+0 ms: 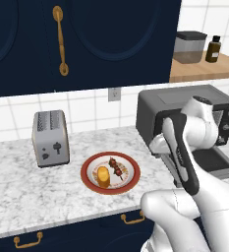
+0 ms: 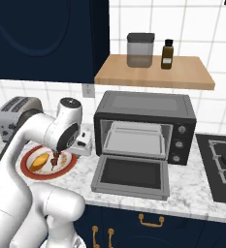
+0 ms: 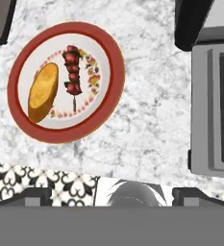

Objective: Pick up the kebab skewer and baguette bread, and place them inside the toaster oven. Close the toaster oven door and start by setting the timer.

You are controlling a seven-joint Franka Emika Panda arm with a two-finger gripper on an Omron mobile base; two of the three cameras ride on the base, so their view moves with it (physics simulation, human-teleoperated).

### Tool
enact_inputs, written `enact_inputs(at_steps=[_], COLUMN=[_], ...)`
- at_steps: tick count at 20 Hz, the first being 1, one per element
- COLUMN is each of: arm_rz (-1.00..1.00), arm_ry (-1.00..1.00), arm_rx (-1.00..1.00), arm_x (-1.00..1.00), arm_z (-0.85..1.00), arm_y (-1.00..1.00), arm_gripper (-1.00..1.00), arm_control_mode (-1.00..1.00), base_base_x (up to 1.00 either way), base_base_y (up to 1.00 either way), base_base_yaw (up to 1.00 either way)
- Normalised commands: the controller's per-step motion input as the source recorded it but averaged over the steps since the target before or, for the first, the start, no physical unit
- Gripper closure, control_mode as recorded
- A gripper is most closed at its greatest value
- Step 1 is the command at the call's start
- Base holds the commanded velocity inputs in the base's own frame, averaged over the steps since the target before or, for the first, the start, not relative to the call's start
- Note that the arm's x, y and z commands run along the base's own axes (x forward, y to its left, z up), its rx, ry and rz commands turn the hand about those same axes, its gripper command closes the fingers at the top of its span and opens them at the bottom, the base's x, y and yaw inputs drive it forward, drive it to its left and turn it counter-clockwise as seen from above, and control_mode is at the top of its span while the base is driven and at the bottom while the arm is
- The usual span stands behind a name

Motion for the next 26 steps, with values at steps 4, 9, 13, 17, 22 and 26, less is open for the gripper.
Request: enact_inputs(at_steps=[4, 9, 13, 17, 22, 26], arm_rz=[0.0, 0.0, 0.0, 0.0, 0.0, 0.02], arm_ry=[0.09, 0.07, 0.07, 0.01, 0.0, 0.01], arm_rx=[-0.04, -0.04, -0.02, -0.01, 0.0, 0.0], arm_x=[0.0, 0.0, 0.0, 0.0, 0.01, -0.06], arm_z=[-0.01, -0.11, -0.07, -0.25, -0.15, -0.09], arm_y=[0.86, 0.64, 0.49, 0.41, 0.37, 0.15], arm_gripper=[-1.0, -1.0, -1.0, -1.0, -1.0, -1.0], arm_control_mode=[-1.0, -1.0, -1.0, -1.0, -1.0, -1.0], base_base_x=[0.0, 0.0, 0.0, 0.0, 0.0, 0.0], base_base_y=[0.0, 0.0, 0.0, 0.0, 0.0, 0.0], base_base_yaw=[0.0, 0.0, 0.0, 0.0, 0.0, 0.0])
